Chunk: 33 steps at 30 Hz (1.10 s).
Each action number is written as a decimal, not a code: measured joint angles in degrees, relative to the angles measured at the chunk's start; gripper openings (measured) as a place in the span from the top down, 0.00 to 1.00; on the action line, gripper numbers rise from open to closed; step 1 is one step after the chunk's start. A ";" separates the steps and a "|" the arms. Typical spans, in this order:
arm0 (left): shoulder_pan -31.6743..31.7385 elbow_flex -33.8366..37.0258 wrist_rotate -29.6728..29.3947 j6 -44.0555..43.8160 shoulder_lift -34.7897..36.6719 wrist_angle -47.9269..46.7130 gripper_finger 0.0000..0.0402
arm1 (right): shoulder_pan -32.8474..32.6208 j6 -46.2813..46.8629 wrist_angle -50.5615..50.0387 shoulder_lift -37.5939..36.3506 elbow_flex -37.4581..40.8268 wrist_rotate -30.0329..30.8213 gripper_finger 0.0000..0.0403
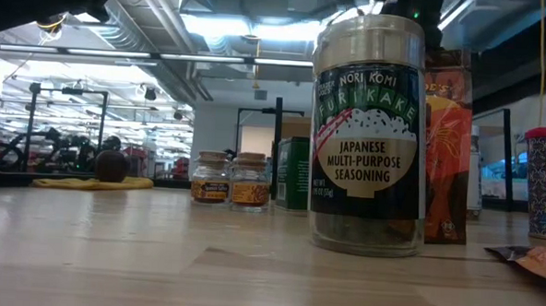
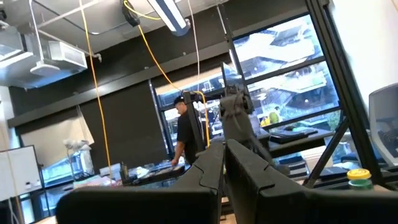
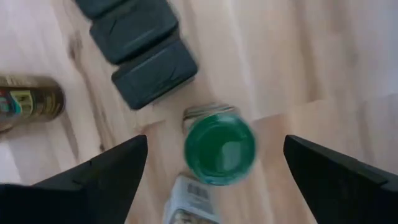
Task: Shelf spices
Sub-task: Put the top green seasoning bottle on the shelf
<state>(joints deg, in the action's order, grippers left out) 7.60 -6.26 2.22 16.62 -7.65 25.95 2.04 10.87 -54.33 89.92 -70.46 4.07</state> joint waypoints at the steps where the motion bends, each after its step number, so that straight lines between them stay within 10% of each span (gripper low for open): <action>1: 0.00 0.00 0.00 0.02 0.01 -0.01 0.97 | 0.00 -0.01 -0.03 0.83 0.00 -1.12 0.05; 12: 0.00 0.00 0.00 -0.33 -0.02 -0.12 0.97 | -0.13 -1.07 -0.38 4.14 0.00 -0.65 0.08; 24: 0.00 0.00 0.00 -0.35 -0.02 -0.12 0.97 | -0.13 -4.56 -0.17 4.16 -0.02 0.38 0.47; 33: 0.00 0.00 0.00 -0.35 -0.01 -0.12 0.97 | -0.13 -5.28 -0.17 4.16 -0.04 0.42 0.42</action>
<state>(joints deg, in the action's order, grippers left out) 7.60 -6.26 2.22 16.27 -7.66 25.82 1.91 5.60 -54.50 94.08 -70.50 4.49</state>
